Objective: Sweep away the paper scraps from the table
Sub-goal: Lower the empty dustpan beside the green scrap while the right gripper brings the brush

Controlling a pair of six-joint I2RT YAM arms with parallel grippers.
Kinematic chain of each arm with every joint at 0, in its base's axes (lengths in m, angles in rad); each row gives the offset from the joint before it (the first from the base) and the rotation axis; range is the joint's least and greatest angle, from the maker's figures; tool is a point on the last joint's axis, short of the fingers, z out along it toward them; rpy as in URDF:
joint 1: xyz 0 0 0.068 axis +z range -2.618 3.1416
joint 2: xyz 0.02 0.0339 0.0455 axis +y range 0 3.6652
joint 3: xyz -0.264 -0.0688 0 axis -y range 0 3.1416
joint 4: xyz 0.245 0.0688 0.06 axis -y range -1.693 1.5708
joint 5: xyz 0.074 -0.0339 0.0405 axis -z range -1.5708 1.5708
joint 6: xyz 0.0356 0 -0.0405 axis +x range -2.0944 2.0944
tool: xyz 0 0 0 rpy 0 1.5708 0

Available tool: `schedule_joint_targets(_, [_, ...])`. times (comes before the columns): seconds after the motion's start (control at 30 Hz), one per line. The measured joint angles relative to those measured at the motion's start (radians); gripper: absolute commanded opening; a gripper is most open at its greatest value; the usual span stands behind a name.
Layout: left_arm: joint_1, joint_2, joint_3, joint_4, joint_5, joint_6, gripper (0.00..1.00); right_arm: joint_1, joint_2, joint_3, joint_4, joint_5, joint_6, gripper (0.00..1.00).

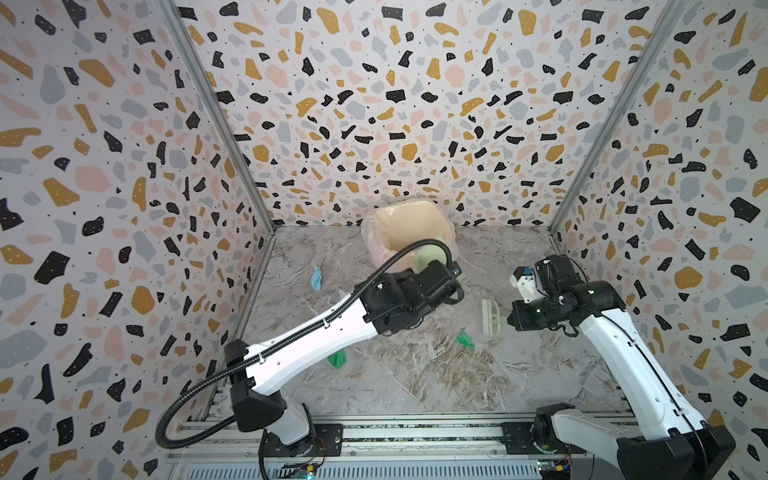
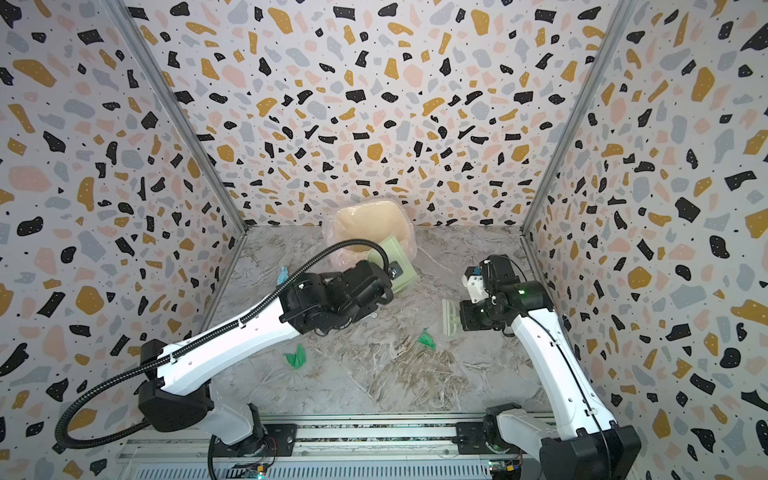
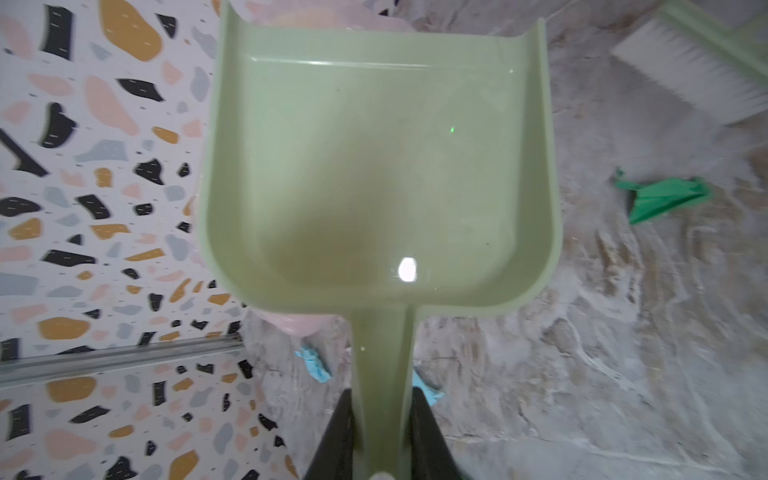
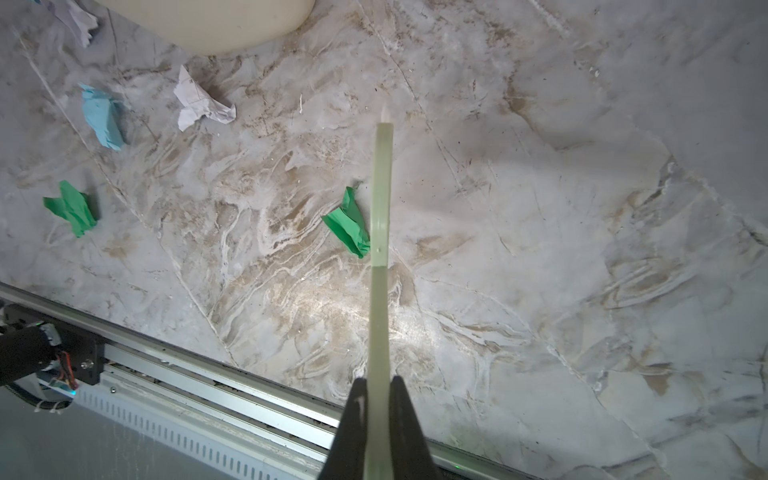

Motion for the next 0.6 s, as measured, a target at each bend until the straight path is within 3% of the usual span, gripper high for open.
schedule_joint_targets(0.3, [-0.092,-0.147,-0.432,0.217,0.269,-0.223,0.00,0.175,0.144,0.000,0.010,0.134,0.045,0.00])
schedule_joint_targets(0.6, [-0.102,-0.196,-0.686,0.379,0.422,-0.330,0.00,0.216,0.214,0.006,0.029,0.180,0.060,0.00])
